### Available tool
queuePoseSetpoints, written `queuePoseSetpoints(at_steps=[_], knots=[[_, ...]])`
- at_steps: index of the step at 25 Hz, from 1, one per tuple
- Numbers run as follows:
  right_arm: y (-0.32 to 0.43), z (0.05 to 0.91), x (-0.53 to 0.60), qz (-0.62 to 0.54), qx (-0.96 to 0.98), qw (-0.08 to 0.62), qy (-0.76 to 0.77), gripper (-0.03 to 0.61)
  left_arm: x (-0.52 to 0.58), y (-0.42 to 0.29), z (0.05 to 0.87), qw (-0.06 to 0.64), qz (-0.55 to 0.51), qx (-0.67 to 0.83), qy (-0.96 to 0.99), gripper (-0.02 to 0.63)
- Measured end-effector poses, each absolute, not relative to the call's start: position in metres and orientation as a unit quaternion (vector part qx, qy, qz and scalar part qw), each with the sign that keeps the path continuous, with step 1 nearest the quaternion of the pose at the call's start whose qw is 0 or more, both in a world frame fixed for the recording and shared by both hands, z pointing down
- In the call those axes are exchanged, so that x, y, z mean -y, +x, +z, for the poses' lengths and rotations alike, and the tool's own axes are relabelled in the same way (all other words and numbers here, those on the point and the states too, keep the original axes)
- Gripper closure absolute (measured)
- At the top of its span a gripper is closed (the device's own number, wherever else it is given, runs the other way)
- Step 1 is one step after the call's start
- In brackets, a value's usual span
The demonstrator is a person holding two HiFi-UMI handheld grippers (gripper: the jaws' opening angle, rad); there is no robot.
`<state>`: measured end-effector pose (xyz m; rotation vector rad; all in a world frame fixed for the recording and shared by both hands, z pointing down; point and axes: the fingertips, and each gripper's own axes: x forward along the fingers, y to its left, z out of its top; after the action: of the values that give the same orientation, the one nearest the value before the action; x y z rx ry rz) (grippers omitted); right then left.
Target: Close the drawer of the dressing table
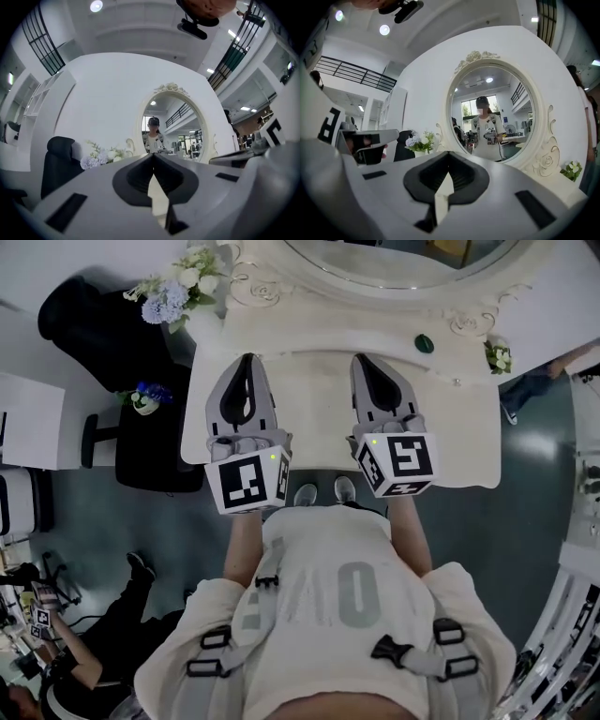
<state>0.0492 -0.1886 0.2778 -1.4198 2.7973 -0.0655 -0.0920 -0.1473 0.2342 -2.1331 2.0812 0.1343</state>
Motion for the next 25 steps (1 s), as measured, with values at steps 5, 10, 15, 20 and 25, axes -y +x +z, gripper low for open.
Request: queuePoseSetpoints(at_steps=[5,10,15,20,25], knots=[[0.046,0.282,0.182,-0.019,-0.892,-0.006,-0.452,0.569,0.145,-0.092,0.245,0.074,0.034,-0.694,-0.715,0.595],[0.049,0.283,0.18,-0.019,-0.892,-0.008,-0.452,0.571,0.145,-0.094,0.241,0.079,0.04,-0.697,-0.711,0.595],[0.049,0.282,0.182,-0.019,-0.892,-0.009,-0.451,0.569,0.148,-0.093,0.244,0.078,0.039,-0.697,-0.711,0.595],[0.047,0.287,0.182,-0.024,-0.894,-0.015,-0.447,0.569,0.149,-0.096,0.248,0.077,0.035,-0.7,-0.709,0.595],[0.048,0.292,0.184,-0.028,-0.895,-0.02,-0.445,0.569,0.151,-0.101,0.247,0.073,0.044,-0.709,-0.7,0.595]])
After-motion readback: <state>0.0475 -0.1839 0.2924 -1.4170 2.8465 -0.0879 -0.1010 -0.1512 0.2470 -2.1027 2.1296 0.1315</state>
